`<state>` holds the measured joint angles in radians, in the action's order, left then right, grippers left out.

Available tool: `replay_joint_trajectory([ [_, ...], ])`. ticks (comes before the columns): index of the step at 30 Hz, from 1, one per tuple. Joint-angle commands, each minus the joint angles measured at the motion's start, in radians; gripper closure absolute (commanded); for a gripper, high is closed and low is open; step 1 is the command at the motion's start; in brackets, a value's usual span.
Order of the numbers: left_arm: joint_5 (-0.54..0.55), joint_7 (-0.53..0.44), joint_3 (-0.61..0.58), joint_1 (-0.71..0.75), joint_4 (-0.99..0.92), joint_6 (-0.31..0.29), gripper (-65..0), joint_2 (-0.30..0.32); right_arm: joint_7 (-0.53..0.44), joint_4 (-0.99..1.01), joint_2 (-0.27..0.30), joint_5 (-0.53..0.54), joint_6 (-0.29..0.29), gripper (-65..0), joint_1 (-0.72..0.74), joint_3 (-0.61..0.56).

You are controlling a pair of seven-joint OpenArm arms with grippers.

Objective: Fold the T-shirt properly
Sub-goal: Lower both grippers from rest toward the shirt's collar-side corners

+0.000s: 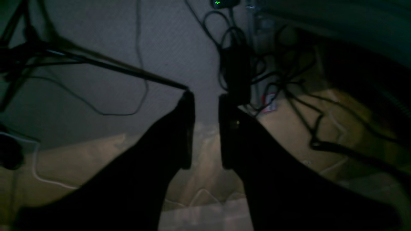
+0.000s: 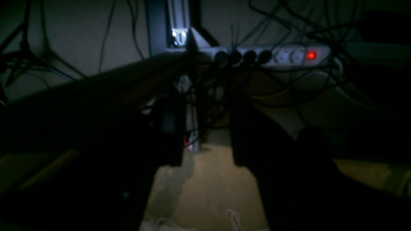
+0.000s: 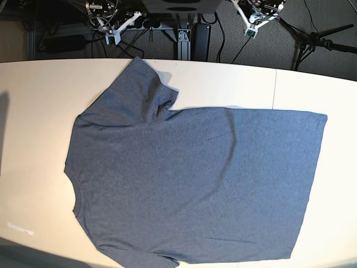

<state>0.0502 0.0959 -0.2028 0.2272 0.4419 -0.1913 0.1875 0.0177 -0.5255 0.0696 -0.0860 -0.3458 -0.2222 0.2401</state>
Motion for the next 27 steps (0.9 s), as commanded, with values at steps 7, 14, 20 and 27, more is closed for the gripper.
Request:
replay_joint_trajectory([
  [7,0.068,-0.029,0.001,0.082,0.191,-0.139,-16.6,0.105,-0.007,-0.185,0.080,0.019,-0.024,-24.2,-0.118,-0.160],
  [14,0.082,-0.040,0.001,0.186,0.445,-0.222,-16.6,0.245,0.033,-0.422,0.175,0.019,-0.024,-24.2,-0.245,-0.243],
  [20,0.124,-0.040,0.013,0.325,0.724,-0.244,-16.6,0.377,0.043,-0.684,0.269,0.061,-0.024,-24.2,-0.387,-0.243],
  [27,0.085,-0.035,0.151,0.486,1.035,-0.243,-16.6,0.463,0.076,-0.977,0.358,0.060,-0.025,-24.2,-0.519,-0.247],
])
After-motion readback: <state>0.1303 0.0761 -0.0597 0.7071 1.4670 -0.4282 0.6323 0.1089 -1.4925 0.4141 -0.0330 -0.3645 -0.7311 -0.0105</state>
